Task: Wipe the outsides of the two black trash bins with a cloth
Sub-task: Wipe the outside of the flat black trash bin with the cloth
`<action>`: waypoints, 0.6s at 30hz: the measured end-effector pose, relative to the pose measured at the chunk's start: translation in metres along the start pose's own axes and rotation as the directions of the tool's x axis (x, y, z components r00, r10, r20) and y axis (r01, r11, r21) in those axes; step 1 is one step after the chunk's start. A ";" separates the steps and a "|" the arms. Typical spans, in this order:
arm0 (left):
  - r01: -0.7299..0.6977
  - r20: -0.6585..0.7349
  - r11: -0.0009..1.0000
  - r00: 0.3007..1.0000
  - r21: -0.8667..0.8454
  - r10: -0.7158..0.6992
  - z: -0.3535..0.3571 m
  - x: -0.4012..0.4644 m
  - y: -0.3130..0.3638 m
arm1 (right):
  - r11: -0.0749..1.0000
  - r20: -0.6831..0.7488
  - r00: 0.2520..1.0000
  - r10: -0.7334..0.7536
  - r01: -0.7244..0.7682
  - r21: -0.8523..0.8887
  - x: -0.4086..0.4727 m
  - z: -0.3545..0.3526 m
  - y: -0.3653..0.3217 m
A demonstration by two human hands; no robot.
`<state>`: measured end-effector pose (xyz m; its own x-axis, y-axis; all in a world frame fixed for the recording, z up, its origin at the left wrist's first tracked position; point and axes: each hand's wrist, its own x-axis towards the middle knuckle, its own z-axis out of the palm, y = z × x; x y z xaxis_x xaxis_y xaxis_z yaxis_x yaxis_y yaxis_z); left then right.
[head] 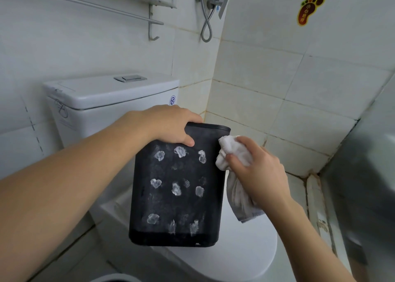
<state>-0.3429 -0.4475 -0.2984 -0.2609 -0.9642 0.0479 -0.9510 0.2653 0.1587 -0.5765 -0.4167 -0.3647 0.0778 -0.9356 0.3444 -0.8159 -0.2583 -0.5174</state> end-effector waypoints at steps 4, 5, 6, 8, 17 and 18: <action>-0.008 -0.050 0.998 0.999 -0.060 0.005 0.004 0.003 0.002 | 1.000 -0.012 1.000 -0.007 0.007 -0.019 0.000 -0.004 0.001; -0.016 -0.076 0.998 0.997 -0.059 0.012 0.006 0.004 0.004 | 1.000 -0.026 1.000 -0.012 0.012 -0.019 0.000 -0.005 0.000; -0.023 -0.094 0.998 0.995 -0.053 0.018 0.007 0.004 0.006 | 1.000 -0.047 0.999 -0.020 0.019 -0.015 0.001 -0.007 0.000; -0.031 -0.105 0.999 0.994 -0.042 0.027 0.007 0.005 0.009 | 0.999 -0.096 0.995 -0.040 0.039 -0.016 0.002 -0.009 -0.002; -0.053 -0.174 0.997 0.984 -0.059 0.042 0.010 0.009 0.007 | 0.998 -0.111 0.992 -0.057 0.054 -0.031 0.012 -0.010 -0.008; -0.054 -0.177 0.997 0.983 -0.060 0.042 0.010 0.009 0.006 | 0.998 -0.101 0.993 -0.053 0.049 -0.037 0.013 -0.009 -0.007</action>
<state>-0.3524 -0.4547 -0.3074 -0.2676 -0.9361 0.2280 -0.9240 0.3165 0.2148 -0.5747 -0.4246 -0.3501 0.0623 -0.8916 0.4486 -0.8316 -0.2949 -0.4706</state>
